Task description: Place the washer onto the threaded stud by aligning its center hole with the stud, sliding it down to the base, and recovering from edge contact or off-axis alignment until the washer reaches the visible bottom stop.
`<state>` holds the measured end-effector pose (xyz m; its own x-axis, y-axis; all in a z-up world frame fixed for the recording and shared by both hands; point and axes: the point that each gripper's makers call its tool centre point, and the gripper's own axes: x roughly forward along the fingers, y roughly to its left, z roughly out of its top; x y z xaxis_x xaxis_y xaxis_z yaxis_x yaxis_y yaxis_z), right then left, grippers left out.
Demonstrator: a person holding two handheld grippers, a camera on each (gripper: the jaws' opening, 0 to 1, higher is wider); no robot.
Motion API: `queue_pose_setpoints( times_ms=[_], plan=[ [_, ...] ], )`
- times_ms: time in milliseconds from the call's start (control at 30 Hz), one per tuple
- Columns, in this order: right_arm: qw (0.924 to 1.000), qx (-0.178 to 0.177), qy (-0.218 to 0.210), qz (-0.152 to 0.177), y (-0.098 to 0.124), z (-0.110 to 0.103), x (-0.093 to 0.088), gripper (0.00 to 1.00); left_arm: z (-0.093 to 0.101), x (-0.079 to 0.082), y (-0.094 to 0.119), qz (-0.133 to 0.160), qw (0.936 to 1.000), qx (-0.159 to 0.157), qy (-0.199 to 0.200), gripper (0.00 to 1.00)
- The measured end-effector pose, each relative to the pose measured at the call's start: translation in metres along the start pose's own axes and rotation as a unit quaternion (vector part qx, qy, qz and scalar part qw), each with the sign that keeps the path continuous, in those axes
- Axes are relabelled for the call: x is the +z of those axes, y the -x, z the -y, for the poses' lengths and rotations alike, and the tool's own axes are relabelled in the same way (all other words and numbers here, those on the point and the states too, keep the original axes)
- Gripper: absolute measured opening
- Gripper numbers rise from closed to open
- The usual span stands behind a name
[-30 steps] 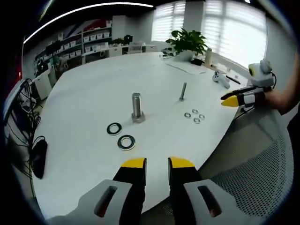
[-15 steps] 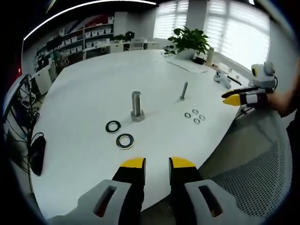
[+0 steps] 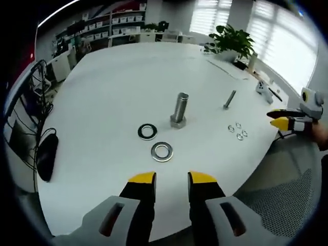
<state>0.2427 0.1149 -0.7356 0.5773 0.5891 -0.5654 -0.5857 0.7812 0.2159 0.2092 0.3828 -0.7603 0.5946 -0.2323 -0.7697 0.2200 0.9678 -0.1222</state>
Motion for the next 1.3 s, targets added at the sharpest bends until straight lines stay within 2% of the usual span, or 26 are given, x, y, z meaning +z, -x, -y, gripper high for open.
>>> queue_pose_setpoints(
  times_ms=[167,333,600,900,1033,1300],
  plan=[
    [0.9998,0.016,0.007,-0.002,0.000,-0.006,0.000,0.38,-0.012,0.003,-0.017,-0.021,0.9995,0.013,-0.018,0.27],
    [0.9996,0.025,0.010,-0.006,-0.001,-0.009,-0.002,0.38,-0.012,0.008,-0.029,-0.032,0.9969,0.010,-0.071,0.30],
    [0.9993,0.036,0.006,-0.014,-0.001,-0.012,-0.004,0.38,-0.012,0.013,-0.040,-0.045,0.9979,0.011,-0.044,0.31],
    [0.9990,0.042,0.007,-0.012,-0.001,-0.014,-0.004,0.38,-0.006,0.011,-0.048,-0.082,0.9939,0.002,-0.074,0.28],
    [0.9989,0.043,0.005,-0.017,-0.001,-0.013,-0.006,0.37,-0.004,0.012,-0.052,-0.088,0.9938,-0.003,-0.069,0.28],
    [0.9989,0.044,0.007,-0.011,-0.001,-0.013,-0.004,0.36,-0.005,0.011,-0.052,-0.115,0.9883,0.001,-0.100,0.27]
  ],
)
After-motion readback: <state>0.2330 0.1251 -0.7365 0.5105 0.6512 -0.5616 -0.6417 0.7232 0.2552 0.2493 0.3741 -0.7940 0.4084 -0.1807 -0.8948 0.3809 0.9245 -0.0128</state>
